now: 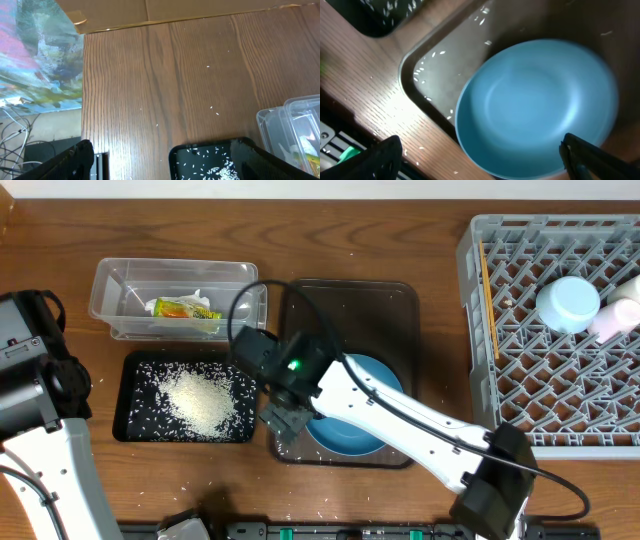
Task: Sort waste into correct bins and load items into the dishwasher rack
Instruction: 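Grasp the rim of the blue plate with the right gripper and lift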
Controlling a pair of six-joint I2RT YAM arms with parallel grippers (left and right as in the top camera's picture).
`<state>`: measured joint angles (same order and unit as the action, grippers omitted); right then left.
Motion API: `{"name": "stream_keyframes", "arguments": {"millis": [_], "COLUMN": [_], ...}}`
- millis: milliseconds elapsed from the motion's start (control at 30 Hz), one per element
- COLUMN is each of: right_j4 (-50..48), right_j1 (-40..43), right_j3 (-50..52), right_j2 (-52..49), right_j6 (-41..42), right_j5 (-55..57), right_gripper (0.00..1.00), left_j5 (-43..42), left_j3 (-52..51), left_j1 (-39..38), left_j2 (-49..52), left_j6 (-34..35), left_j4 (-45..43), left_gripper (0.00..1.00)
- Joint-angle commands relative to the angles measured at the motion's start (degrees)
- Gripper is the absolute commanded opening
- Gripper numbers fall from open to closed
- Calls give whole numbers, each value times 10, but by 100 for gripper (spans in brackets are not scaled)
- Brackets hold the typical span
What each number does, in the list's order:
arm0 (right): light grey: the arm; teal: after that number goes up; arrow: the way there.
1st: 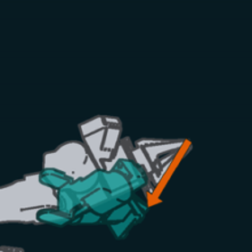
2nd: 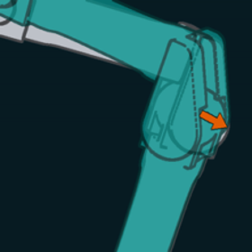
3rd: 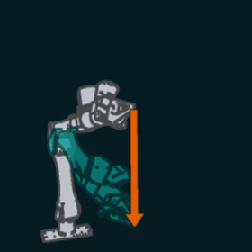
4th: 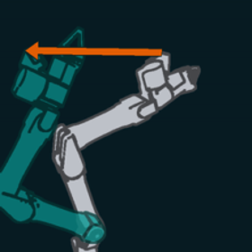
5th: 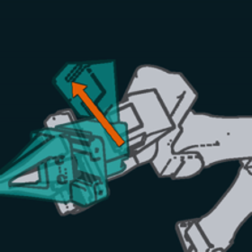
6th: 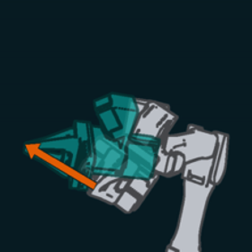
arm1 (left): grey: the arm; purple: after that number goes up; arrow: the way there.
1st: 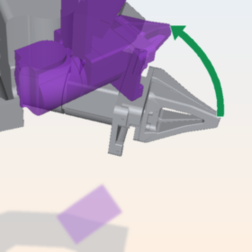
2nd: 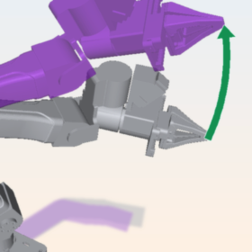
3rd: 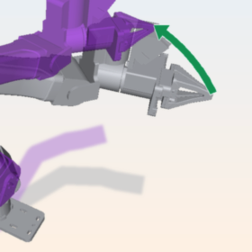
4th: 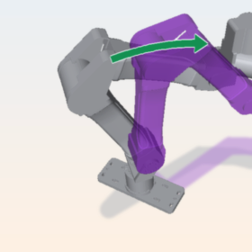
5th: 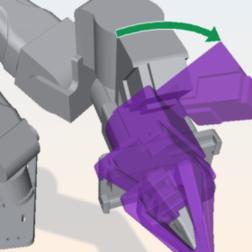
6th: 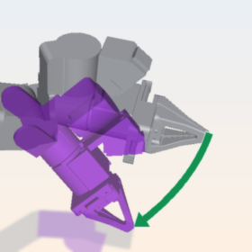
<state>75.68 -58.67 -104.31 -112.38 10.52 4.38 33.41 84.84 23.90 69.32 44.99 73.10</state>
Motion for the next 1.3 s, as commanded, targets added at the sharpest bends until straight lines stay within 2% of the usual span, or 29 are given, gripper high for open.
{"name": "stream_keyframes", "arguments": {"millis": [0, 200, 267, 367, 400, 667, 767, 1000, 1167, 1267], "right_j4": [-38, -122, -137, -162, -174, -237, -236, -237, -236, -237], "right_j1": [-2, -4, -1, 3, 3, 0, 0, 0, 0, 0], "right_j3": [56, 149, 169, 188, 194, 250, 250, 250, 250, 250], "right_j2": [-3, -3, -3, -3, -3, -3, -3, -3, -2, -2], "right_j6": [19, 24, 23, 24, 28, 40, 59, 73, 94, 98], "right_j5": [-76, -89, -88, -87, -86, -42, -42, -42, -49, -68], "right_gripper": [99, 99, 85, 57, 53, 55, 43, 27, 10, 8], "left_j5": [11, 11, 11, 11, 11, 11, 11, 11, 11, 11], "left_j3": [1, 1, 1, 1, 1, 1, 1, 1, 1, 1], "left_j1": [3, 3, 3, 3, 3, 3, 3, 3, 3, 3], "left_j2": [0, 0, 0, 0, 0, 0, 0, 0, 0, 0], "left_j6": [-2, -2, -2, -2, -2, -2, -2, -2, -2, -2], "left_j4": [2, 2, 2, 2, 2, 2, 2, 2, 2, 2], "left_gripper": [90, 90, 90, 90, 90, 90, 90, 90, 90, 90]}}
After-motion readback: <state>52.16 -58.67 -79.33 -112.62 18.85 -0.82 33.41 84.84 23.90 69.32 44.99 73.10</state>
